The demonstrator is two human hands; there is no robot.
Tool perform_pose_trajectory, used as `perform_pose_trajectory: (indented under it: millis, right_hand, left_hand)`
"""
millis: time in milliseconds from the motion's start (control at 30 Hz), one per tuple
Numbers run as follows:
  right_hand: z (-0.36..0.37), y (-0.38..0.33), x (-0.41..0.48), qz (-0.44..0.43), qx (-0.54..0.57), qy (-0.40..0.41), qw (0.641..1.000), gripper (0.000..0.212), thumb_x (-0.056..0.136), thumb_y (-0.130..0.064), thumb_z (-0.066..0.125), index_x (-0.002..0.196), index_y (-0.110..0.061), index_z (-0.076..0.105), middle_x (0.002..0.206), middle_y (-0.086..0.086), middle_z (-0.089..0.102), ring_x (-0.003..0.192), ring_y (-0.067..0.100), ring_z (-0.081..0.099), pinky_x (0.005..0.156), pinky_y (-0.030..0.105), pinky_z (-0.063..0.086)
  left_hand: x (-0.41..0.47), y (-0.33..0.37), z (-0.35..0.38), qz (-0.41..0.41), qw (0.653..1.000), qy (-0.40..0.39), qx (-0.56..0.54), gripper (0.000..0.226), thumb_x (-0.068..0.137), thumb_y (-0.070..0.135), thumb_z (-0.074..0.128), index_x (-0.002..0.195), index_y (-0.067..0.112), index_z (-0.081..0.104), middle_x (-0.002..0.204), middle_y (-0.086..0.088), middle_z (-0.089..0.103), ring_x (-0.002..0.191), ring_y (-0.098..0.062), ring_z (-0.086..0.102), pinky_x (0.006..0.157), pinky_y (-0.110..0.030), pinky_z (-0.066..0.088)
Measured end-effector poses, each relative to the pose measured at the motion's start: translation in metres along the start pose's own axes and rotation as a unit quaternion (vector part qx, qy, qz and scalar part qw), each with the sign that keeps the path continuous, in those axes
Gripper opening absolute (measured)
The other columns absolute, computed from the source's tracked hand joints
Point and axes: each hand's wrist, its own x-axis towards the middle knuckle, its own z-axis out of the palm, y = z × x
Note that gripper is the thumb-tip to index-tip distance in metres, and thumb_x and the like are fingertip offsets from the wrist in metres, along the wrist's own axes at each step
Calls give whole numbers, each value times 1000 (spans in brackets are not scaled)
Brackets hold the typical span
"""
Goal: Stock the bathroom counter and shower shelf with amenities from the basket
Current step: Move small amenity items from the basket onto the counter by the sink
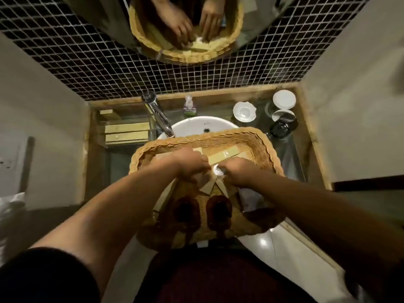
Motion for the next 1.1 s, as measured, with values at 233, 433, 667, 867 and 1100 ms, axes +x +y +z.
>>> perform_pose_trajectory:
  millis: [233,433,667,867,1100]
  right_hand:
    - [39,9,-17,19,-9,-3,1000,64,83,-36,76,141,-28,49,139,-2,52,120,22,49,96,35,45]
    - [53,11,-18,45,-16,20,999,76,79,-42,79,144,-25,43,144,4,47,127,26,42,103,40,39]
    - [50,12,-10,69,33,45,996,63,72,-35,86,122,-22,50,123,4,60,112,24,52,90,38,44]
    - [24,1,2,81,170,96,977,48,77,-19,84,120,-22,61,107,2,68,97,22,64,80,33,50]
    - [-38,-31,25,9,208,140,968,38,85,-23,78,120,-19,64,113,-1,69,102,18,63,87,31,46]
  left_hand:
    - [19,12,38,39,999,24,28,89,76,66,69,150,27,37,145,-4,46,126,-25,45,100,-41,38]
    - [26,21,54,26,997,52,41,86,82,50,70,154,22,31,146,-9,45,128,-28,45,109,-46,34]
    - [26,22,53,21,995,95,-17,97,77,55,73,155,21,25,143,-11,43,125,-29,41,109,-42,25]
    - [5,6,30,-57,978,183,-87,92,79,39,73,155,10,30,145,-12,44,129,-29,44,102,-41,28]
    - [-55,-28,9,-192,939,252,-134,112,79,48,78,159,12,9,150,-10,36,135,-29,33,112,-43,24]
